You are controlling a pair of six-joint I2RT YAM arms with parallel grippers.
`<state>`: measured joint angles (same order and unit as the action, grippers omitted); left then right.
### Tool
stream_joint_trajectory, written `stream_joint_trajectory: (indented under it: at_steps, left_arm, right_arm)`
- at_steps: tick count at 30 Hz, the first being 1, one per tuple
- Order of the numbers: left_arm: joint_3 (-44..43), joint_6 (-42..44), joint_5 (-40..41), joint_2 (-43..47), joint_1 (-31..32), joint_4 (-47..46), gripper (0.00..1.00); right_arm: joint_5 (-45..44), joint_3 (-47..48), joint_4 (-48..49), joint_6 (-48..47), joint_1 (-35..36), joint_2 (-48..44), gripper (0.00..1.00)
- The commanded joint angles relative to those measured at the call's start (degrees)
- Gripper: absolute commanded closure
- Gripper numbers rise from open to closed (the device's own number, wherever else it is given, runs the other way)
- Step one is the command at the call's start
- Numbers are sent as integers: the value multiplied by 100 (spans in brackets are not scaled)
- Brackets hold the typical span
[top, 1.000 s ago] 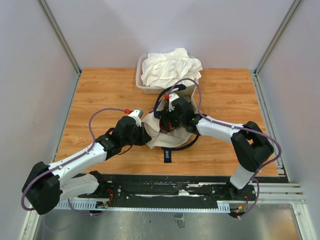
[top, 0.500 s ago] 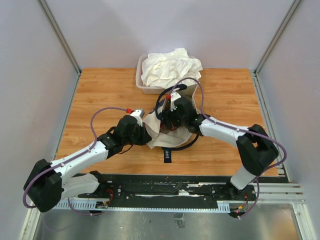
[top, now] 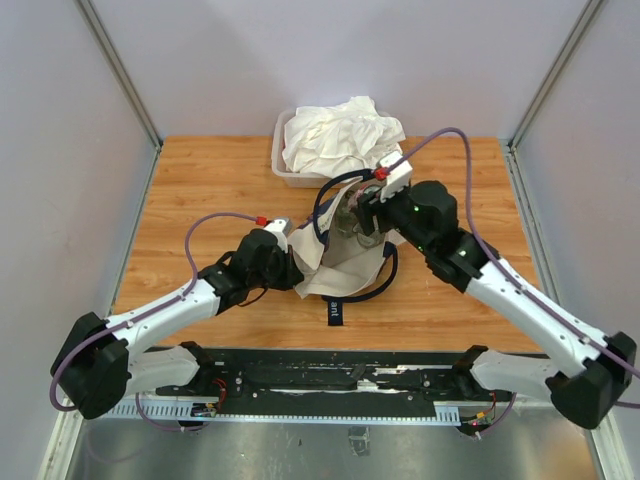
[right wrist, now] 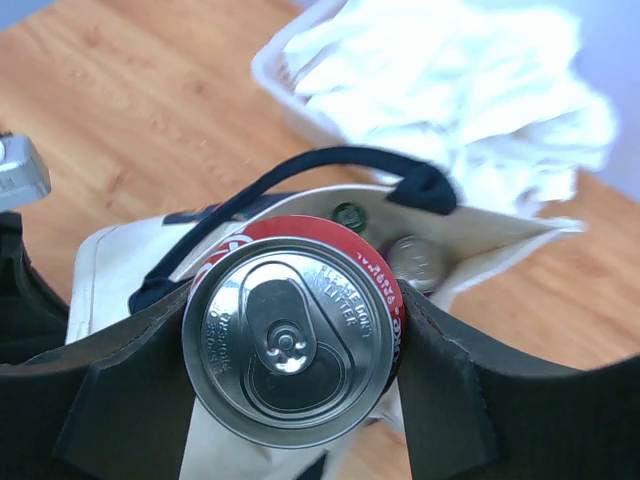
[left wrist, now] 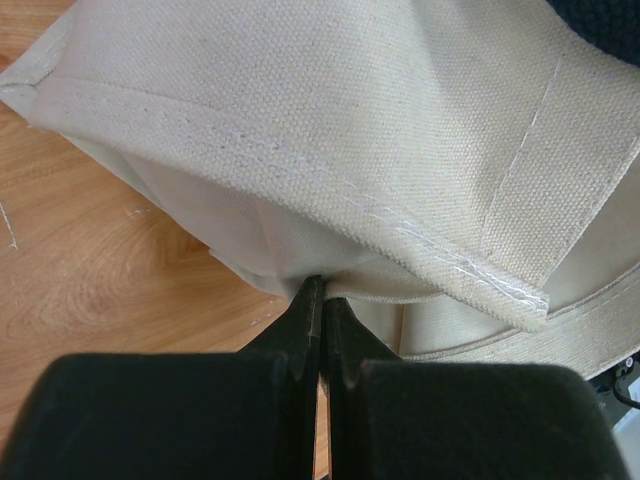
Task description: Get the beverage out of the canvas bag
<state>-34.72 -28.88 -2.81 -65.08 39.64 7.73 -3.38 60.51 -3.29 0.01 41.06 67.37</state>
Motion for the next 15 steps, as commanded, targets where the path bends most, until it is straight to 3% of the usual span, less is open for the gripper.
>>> stream_joint_trajectory:
  at_steps: [1, 8, 15]
  left_arm:
    - [-41, 71, -169, -86, 86, 493, 99]
    - [-48, 72, -247, -110, 87, 471, 100]
    - [-67, 76, -199, -57, 81, 504, 100]
  right_arm:
    - [-1021, 388, 294, -687, -35, -850, 99]
    - [-2658, 165, 211, -1199, -523, -1403, 99]
    - [-1604, -752, 245, -166, -2376, -1490, 99]
